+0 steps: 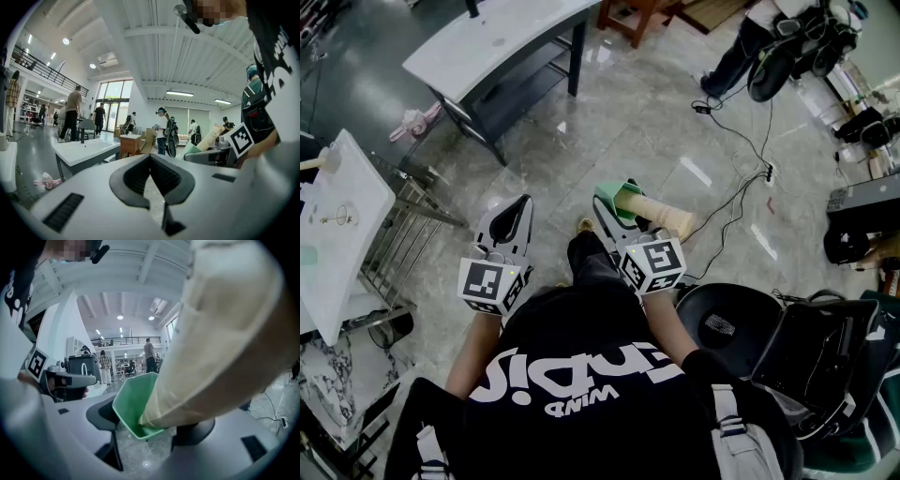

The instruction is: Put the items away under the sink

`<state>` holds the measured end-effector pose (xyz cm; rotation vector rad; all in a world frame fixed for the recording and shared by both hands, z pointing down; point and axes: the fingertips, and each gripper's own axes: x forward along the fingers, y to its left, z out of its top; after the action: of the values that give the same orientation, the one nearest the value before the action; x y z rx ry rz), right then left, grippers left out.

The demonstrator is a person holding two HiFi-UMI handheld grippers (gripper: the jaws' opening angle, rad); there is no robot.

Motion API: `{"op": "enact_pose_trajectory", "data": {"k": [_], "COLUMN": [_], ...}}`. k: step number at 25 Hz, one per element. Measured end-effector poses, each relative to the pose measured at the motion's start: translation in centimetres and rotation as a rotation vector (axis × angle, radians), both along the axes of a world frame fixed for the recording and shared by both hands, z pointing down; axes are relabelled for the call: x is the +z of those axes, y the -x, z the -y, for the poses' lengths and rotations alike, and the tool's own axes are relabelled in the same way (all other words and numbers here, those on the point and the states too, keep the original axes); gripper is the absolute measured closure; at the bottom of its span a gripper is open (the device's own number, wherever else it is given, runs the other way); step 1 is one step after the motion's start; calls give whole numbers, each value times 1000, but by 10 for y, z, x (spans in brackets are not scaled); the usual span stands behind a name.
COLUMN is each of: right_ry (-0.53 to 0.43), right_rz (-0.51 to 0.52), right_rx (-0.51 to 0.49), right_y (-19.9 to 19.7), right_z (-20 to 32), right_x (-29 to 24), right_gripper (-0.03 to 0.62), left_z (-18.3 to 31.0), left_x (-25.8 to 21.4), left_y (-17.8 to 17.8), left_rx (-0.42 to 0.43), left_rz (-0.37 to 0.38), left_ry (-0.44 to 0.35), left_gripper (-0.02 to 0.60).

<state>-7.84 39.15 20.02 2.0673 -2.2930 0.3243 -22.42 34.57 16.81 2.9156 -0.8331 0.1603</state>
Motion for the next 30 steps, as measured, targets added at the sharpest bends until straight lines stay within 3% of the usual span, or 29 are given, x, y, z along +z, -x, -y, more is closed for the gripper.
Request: {"op": "enact_pose_trajectory", "data": {"k": [16,30], "right_ry": [2,-33], "right_rz": [18,28], "right_rx": [-19,-53], "right_y": [-21,-109], "right_z": [13,115], "right_x": [-1,-20], "right_gripper": [270,270], "left_z": [15,123], "left_x": [8,-5], "left_y": [-27,-117], "left_rx": [18,6], "left_rz": [2,4], "left_ry": [21,16], "left_gripper": [565,565]}}
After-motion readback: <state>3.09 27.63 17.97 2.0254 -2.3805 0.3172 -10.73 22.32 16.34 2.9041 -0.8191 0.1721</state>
